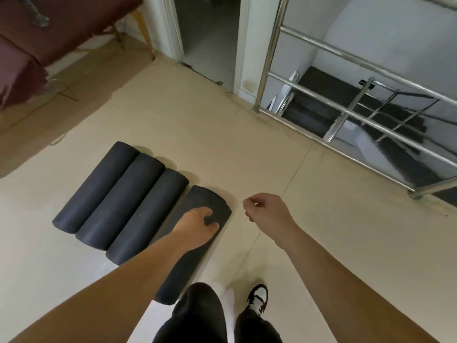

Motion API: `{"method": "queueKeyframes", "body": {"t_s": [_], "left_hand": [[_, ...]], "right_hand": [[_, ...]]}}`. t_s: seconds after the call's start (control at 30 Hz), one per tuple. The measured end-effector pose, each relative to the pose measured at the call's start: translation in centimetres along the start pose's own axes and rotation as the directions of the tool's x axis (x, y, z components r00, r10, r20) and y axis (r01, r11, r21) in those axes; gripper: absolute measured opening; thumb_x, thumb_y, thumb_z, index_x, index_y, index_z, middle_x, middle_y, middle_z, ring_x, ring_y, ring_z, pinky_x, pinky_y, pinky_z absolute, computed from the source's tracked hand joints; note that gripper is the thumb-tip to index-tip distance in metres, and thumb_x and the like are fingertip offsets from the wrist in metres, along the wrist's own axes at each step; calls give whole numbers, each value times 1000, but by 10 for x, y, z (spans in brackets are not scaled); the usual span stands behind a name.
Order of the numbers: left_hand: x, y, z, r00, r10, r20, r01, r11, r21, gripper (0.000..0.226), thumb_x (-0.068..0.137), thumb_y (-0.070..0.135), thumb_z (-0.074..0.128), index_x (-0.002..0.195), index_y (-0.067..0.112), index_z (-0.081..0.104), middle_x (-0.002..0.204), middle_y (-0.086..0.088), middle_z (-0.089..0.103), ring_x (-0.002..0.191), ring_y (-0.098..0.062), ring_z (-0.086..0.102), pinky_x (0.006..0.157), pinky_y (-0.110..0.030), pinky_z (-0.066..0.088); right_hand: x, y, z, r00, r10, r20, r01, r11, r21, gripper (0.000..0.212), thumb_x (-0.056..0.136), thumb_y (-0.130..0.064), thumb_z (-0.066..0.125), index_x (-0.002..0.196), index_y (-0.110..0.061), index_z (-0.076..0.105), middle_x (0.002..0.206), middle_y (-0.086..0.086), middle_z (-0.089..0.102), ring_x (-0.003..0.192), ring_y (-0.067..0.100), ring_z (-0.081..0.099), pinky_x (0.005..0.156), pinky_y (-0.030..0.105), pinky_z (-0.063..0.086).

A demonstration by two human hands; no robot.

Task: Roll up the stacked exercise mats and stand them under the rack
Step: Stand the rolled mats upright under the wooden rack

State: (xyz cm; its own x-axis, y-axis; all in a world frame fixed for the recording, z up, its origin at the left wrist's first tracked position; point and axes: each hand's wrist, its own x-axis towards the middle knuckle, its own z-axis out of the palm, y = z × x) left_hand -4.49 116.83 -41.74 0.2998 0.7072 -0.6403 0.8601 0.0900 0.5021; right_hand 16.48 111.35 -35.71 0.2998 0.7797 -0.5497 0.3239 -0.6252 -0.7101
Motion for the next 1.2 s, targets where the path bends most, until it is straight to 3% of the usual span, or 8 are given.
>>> {"method": "queueKeyframes", "body": {"t_s": [0.2, 0.3, 0.43, 0.63, 0.8, 1.03, 1.2], "left_hand": [[33, 35, -31, 988, -81, -129, 59, 984, -168, 55, 103, 36, 63, 154, 23, 48, 144, 2, 60, 127, -18, 60, 104, -30, 48], [67, 38, -60, 970, -135, -200, 86, 968, -237, 48, 102, 35, 64, 147, 24, 53, 127, 5, 64, 112, -16, 61, 94, -29, 49], [123, 40, -115, 940, -225, -256, 131, 932, -339, 44, 100, 37, 64, 142, 24, 59, 127, 3, 68, 110, -20, 67, 88, -29, 52], [185, 55, -204, 901, -321, -293, 149, 862, -485, 53, 97, 38, 65, 147, 23, 55, 139, 5, 65, 119, -13, 65, 103, -32, 53], [262, 65, -276, 853, -399, -336, 159, 812, -561, 54, 100, 39, 64, 150, 23, 53, 143, 4, 62, 123, -13, 63, 100, -24, 47], [402, 50, -375, 746, -578, -331, 224, 686, -692, 57, 99, 35, 67, 151, 16, 53, 146, -2, 62, 128, -20, 61, 110, -35, 47], [432, 39, -436, 658, -697, -285, 215, 536, -816, 56, 98, 38, 67, 149, 19, 54, 139, 0, 66, 120, -18, 65, 106, -40, 53]], "right_hand": [[75, -45, -34, 987, -92, 131, 107, 988, -115, 22, 101, -38, 60, 103, -22, 75, 91, -6, 75, 87, 13, 70, 77, 28, 54], [130, -84, -31, 970, -127, 206, 165, 970, -180, 22, 100, -36, 60, 97, -20, 75, 86, -4, 75, 79, 16, 71, 74, 30, 55], [211, -145, -22, 944, -156, 289, 232, 940, -249, 21, 99, -37, 62, 97, -21, 76, 92, -6, 74, 88, 15, 70, 82, 31, 56], [307, -246, -23, 899, -228, 374, 359, 873, -331, 17, 99, -39, 63, 102, -27, 74, 97, -14, 73, 89, 3, 67, 71, 16, 47], [401, -327, -17, 858, -250, 449, 414, 853, -317, 15, 98, -36, 65, 92, -27, 75, 85, -11, 73, 81, 7, 68, 71, 21, 48], [577, -435, 37, 736, -260, 625, 538, 785, -306, 16, 98, -29, 65, 84, -26, 74, 81, -9, 73, 79, 13, 69, 77, 29, 54], [645, -516, 90, 642, -173, 747, 608, 708, -359, 17, 98, -32, 64, 84, -26, 73, 84, -8, 72, 81, 17, 69, 76, 31, 54]]}}
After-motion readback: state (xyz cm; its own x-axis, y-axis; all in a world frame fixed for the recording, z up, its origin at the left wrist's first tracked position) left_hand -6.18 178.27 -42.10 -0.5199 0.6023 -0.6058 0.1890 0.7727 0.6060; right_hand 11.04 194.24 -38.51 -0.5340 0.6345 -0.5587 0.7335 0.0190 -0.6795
